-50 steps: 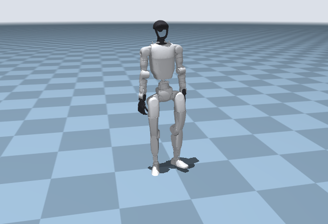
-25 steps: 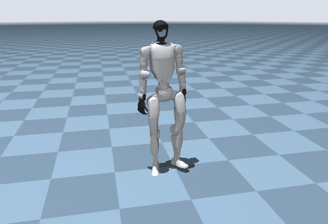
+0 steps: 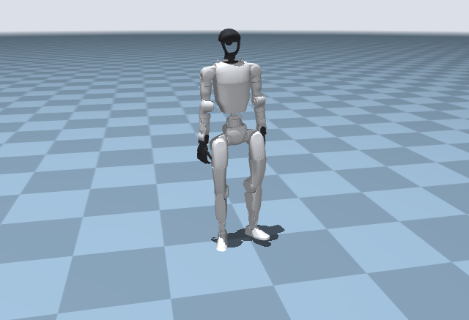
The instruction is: Upper body actions
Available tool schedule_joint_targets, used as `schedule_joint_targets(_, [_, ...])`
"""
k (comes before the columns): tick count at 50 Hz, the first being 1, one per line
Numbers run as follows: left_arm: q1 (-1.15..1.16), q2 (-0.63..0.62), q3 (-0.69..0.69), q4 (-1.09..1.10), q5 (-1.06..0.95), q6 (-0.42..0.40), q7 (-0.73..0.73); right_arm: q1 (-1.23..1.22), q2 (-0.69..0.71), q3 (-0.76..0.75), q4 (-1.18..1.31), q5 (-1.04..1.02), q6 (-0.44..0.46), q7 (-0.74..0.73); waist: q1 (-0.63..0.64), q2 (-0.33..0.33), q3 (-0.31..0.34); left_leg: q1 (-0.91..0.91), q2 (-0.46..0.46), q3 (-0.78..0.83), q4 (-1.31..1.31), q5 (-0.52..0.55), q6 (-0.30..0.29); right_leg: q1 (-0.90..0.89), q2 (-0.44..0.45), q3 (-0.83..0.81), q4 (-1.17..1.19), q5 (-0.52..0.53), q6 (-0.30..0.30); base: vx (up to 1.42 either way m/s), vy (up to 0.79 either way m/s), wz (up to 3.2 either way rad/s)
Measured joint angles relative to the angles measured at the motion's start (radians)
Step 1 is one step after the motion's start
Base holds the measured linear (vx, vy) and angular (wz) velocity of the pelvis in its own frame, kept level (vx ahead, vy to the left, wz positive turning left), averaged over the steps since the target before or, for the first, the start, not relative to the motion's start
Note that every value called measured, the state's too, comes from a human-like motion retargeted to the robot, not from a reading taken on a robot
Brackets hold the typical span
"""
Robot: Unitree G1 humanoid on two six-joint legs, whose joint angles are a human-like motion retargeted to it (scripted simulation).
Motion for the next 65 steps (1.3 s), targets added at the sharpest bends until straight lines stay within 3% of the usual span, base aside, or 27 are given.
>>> schedule_joint_targets(65, [-0.004, 0.010, -0.017, 0.003, -0.010, 0.000, -0.006, -0.009, -0.015, 0.006, 0.011, -0.012, -0.004, 0.006, -0.001, 0.012, -0.003, -0.007, 0.004, -0.027, 0.013, -0.017, -0.012, -0.005, 0.000, 0.009, 0.007, 0.012, 0.006, 0.00, 0.00, 0.00])
